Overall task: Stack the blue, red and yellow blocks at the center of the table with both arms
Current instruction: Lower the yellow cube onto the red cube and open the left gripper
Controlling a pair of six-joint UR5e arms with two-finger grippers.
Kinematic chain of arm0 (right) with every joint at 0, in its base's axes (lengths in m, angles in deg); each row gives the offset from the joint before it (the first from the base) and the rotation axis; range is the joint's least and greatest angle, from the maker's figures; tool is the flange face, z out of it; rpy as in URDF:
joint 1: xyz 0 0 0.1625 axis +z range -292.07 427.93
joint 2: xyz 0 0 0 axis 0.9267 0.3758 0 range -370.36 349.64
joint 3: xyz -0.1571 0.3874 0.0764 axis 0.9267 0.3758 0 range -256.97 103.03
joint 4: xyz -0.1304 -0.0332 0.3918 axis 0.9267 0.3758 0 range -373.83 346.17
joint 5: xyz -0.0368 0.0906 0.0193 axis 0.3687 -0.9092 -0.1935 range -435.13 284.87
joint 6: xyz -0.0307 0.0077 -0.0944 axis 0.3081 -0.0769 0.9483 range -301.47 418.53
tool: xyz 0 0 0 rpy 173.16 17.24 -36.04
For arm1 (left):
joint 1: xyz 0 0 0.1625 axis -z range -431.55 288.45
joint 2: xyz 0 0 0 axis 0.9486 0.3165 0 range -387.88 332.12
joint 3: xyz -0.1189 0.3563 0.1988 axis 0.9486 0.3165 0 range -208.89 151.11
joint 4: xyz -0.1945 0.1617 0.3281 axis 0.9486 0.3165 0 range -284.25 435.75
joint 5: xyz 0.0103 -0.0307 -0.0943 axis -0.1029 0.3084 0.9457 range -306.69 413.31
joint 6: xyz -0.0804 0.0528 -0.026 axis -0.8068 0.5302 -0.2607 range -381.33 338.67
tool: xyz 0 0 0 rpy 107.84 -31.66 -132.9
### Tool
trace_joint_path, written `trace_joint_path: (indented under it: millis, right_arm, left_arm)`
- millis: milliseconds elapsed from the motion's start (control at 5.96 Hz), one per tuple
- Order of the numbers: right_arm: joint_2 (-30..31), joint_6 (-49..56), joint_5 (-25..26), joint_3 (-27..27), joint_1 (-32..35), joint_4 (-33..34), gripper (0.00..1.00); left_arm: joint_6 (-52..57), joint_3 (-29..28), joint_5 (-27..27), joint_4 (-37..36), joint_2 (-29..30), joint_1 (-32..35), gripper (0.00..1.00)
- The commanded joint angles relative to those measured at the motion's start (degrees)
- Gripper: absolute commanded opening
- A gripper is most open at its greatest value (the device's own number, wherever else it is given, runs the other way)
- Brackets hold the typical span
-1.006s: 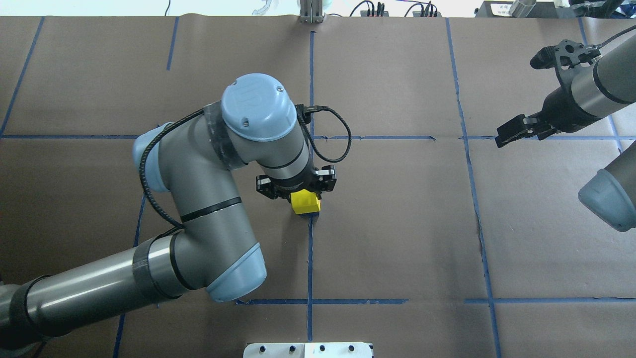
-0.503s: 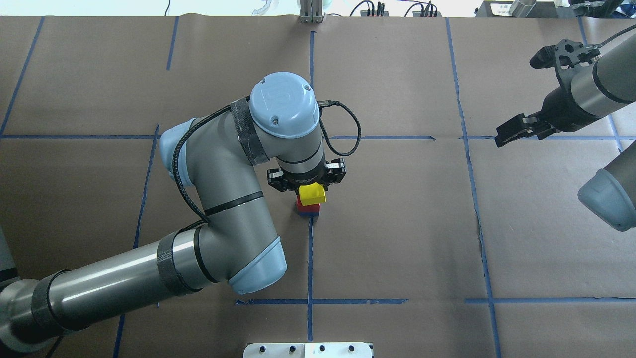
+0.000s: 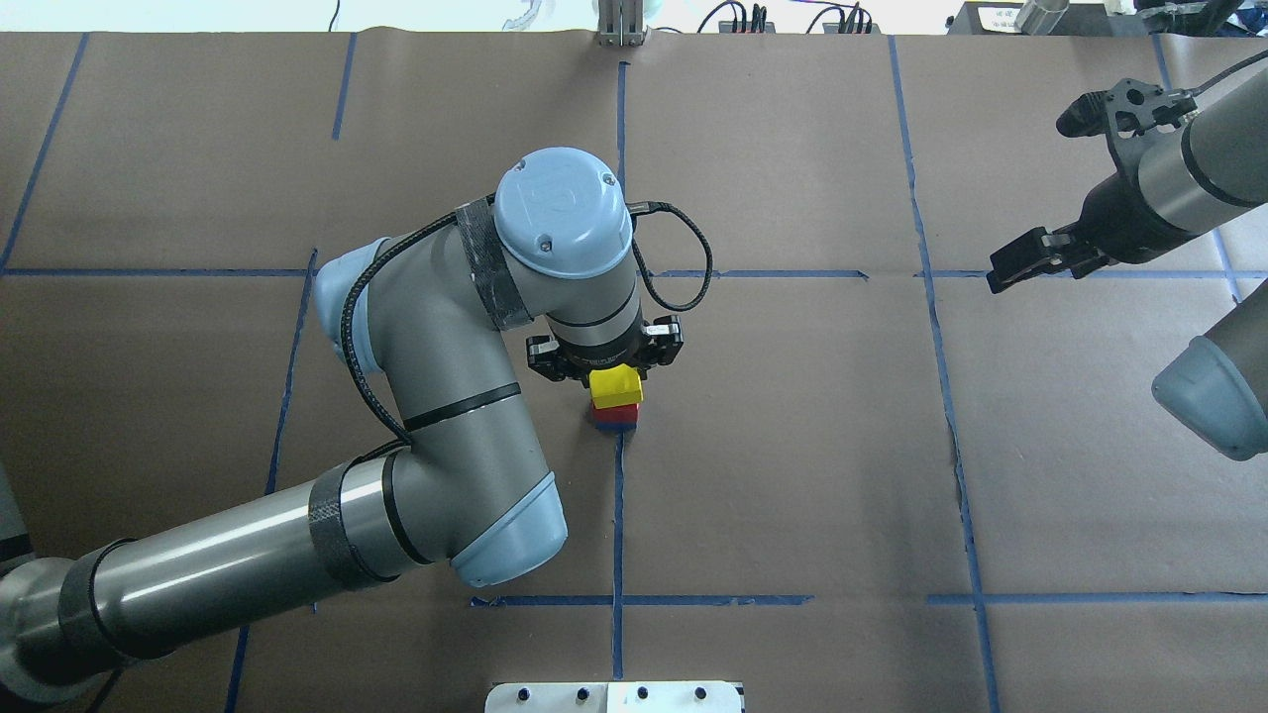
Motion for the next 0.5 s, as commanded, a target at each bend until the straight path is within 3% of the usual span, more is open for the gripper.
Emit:
trace_joint_path:
  millis: [0,335]
  right_arm:
    - [0.01,-0.02,0.0,0.06,0.01,0.0,1.0]
    - [0.01,-0.02,0.0,0.07,-0.08,0.0,1.0]
  left_arm:
    - [-0.06,0.15,-2.21,0.02,0.19,0.0,0.99]
    - [0.03,0.23,-3.29,-0.07,0.19,-0.09,1.0]
